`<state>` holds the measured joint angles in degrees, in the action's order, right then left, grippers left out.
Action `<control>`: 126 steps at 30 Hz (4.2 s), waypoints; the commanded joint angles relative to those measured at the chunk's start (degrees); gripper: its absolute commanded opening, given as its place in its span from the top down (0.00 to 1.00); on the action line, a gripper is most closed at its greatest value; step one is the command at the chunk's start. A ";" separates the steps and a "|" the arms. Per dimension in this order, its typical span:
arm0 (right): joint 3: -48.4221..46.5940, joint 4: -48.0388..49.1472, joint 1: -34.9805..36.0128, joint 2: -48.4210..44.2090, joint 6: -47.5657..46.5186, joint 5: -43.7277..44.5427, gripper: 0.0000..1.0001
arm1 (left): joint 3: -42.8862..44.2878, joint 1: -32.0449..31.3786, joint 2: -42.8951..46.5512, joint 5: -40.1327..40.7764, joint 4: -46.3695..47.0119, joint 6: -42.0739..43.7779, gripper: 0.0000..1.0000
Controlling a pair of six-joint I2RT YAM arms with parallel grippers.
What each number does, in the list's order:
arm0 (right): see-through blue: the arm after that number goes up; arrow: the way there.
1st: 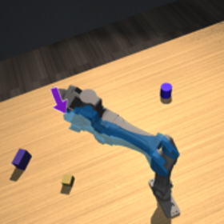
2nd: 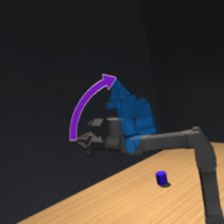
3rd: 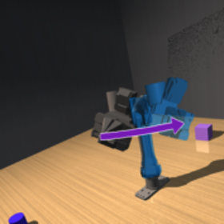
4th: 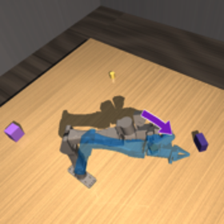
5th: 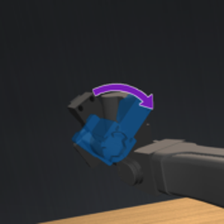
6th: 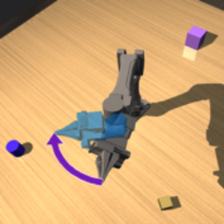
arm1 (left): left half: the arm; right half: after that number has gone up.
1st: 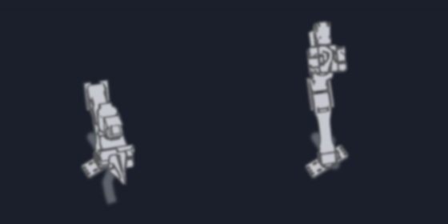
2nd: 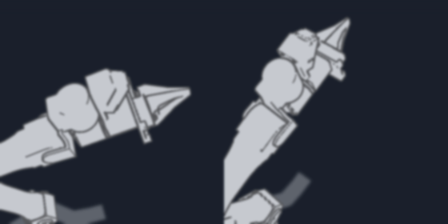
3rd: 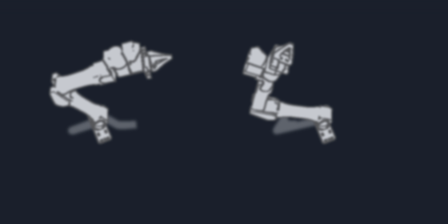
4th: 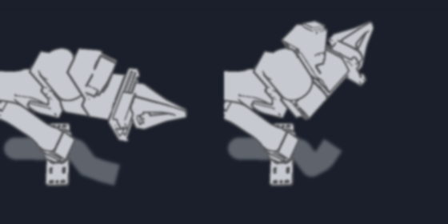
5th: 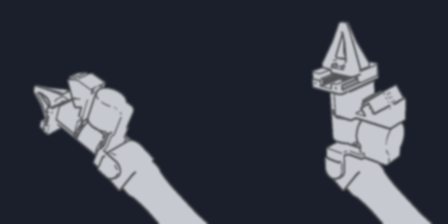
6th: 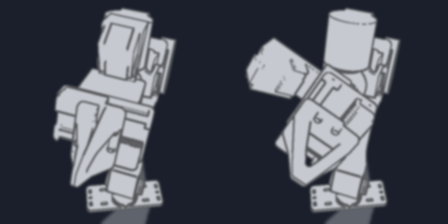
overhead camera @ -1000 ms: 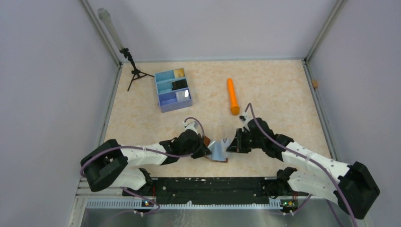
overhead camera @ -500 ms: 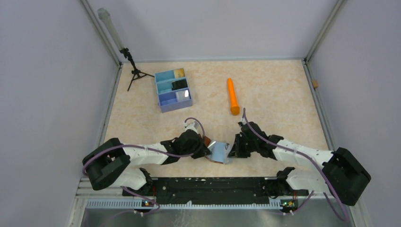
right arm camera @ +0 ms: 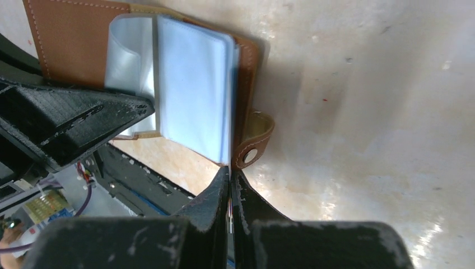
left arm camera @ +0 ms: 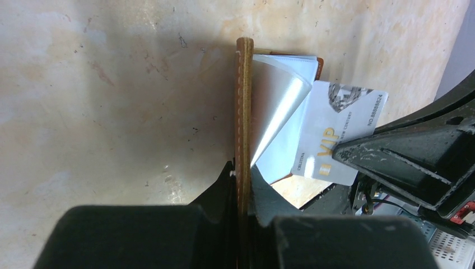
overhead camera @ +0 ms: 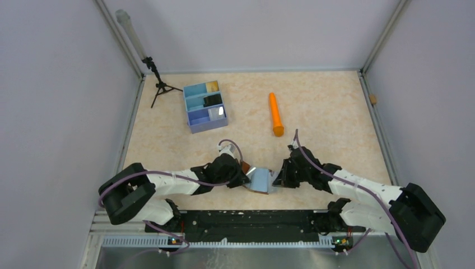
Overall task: Put the credit cards into the card holder
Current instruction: Insert the credit card into the card holder.
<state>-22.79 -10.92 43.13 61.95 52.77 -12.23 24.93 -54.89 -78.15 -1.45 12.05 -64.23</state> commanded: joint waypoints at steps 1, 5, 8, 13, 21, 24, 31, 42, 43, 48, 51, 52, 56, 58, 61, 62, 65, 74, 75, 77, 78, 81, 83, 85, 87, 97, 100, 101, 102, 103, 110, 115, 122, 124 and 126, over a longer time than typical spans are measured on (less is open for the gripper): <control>1.03 -4.63 -1.07 -3.03 0.39 4.55 1.00 | -0.57 0.14 0.10 0.90 1.64 -0.37 1.00; 1.89 -3.96 -1.21 -3.00 0.50 4.27 1.00 | -0.58 0.16 0.04 0.93 1.86 -0.33 1.00; 2.49 -1.72 -1.21 -2.75 0.73 2.84 1.00 | -0.58 0.14 -0.11 0.83 2.00 -0.37 1.00; 2.09 -1.06 -1.21 -5.07 1.69 1.62 1.00 | -1.01 0.14 -0.18 0.92 1.93 -0.59 1.00; 3.10 1.65 -1.46 -5.57 3.00 -0.80 1.00 | -1.13 0.14 -0.41 0.93 2.42 -0.68 1.00; 3.63 3.41 -1.45 -4.91 3.26 -1.59 1.00 | -1.11 0.14 -0.61 0.71 2.47 -0.71 1.00; 4.58 6.21 -1.56 -3.42 3.82 -2.80 1.00 | -1.15 0.14 -0.67 1.72 2.51 -0.72 1.00; 3.45 3.03 -1.56 -6.66 4.09 -1.89 1.00 | -0.93 0.14 -0.76 1.72 2.49 -0.81 1.00; 3.37 2.93 -1.56 -6.73 4.11 -1.92 1.00 | -0.92 0.14 -0.73 1.76 2.51 -0.81 1.00; 2.57 1.81 -1.54 -7.52 3.99 -1.53 1.00 | -1.07 0.14 -0.61 1.72 2.51 -0.90 1.00; 2.02 0.41 -1.54 -8.53 3.79 -0.87 1.00 | -1.04 0.14 -0.60 1.76 2.38 -0.90 1.00; 1.90 -0.01 -1.55 -8.78 3.81 -0.61 1.00 | -1.02 0.14 -0.58 1.77 2.43 -0.90 1.00; 2.00 0.41 -1.52 -9.21 3.87 -1.00 1.00 | -0.94 0.16 -0.55 1.80 2.45 -0.90 1.00; 2.69 1.69 -1.52 -9.01 4.16 -1.59 1.00 | -0.87 0.14 -0.64 1.73 2.36 -0.86 1.00; 3.07 2.79 -1.59 -8.42 4.32 -1.79 1.00 | -0.85 0.14 -0.73 1.74 2.36 -0.90 1.00; 3.26 3.09 -1.57 -8.16 4.35 -1.89 1.00 | -0.83 0.16 -0.76 1.73 2.36 -0.90 1.00; 3.60 4.35 -1.56 -7.62 4.43 -2.26 1.00 | -0.67 0.14 -0.84 1.72 2.31 -0.86 1.00; 4.82 6.34 -1.53 -5.08 4.61 -1.84 1.00 | -0.18 0.14 -1.47 1.79 2.44 -0.74 1.00; 5.04 6.47 -1.56 -4.90 4.74 -1.79 1.00 | -0.18 0.14 -1.42 1.74 2.40 -0.77 1.00; 5.27 6.64 -1.52 -4.60 4.73 -1.58 1.00 | -0.23 0.14 -1.48 1.72 2.36 -0.81 1.00; 5.37 6.76 -1.55 -4.44 4.72 -1.57 1.00 | -0.23 0.14 -1.48 1.76 2.32 -0.81 1.00; 5.71 7.47 -1.56 -3.46 4.67 -1.53 1.00 | -0.23 0.14 -1.61 1.73 2.32 -0.73 1.00; 6.05 8.59 -1.54 -2.62 4.71 -1.73 1.00 | -0.11 0.14 -1.72 -0.01 2.30 -0.72 1.00; 6.54 9.86 -1.56 -1.87 4.87 -1.95 1.00 | -0.14 0.14 -1.76 -0.11 2.41 -0.72 1.00; 7.10 12.02 -1.56 -1.21 5.00 -2.35 1.00 | -0.14 0.14 -1.99 -0.12 2.42 -0.68 1.00; 7.35 21.54 -1.53 -2.87 5.59 -5.50 1.00 | -0.47 0.43 -2.96 -0.69 3.65 -0.63 1.00; 6.79 22.23 -1.55 -3.45 5.12 -5.37 1.00 | -0.82 0.82 -2.93 -1.61 4.76 -0.45 0.97; 6.53 22.18 -1.56 -3.31 4.86 -5.23 1.00 | -0.92 0.88 -2.71 -1.82 5.10 -0.20 0.95; 6.18 22.25 -1.52 -3.14 4.60 -5.07 1.00 | -1.00 0.92 -2.36 -1.84 5.23 0.06 0.92; 6.04 22.36 -1.56 -2.71 4.32 -4.94 1.00 | -1.02 0.93 -1.91 -1.88 5.37 0.49 0.88; 5.19 26.16 -1.48 1.69 3.83 -5.25 1.00 | -1.02 1.02 3.53 -0.50 2.21 4.52 0.42; 3.80 27.04 -1.41 2.64 3.34 -5.56 1.00 | -1.10 1.02 8.29 0.92 -1.78 7.43 0.28; 0.24 26.62 -0.38 3.07 2.35 -5.08 1.00 | -0.60 1.06 12.63 0.93 -4.50 10.73 0.23; -0.75 26.16 -0.06 3.94 1.93 -4.62 1.00 | -0.49 1.02 13.46 0.93 -4.83 11.28 0.24; -1.61 26.26 0.08 5.73 1.62 -4.60 1.00 | -0.49 1.02 13.92 0.92 -4.96 11.78 0.25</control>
<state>-20.86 13.21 42.54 65.30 56.23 -17.34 24.10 -54.04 -66.08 -1.43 7.66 -55.07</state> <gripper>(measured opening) 0.004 0.756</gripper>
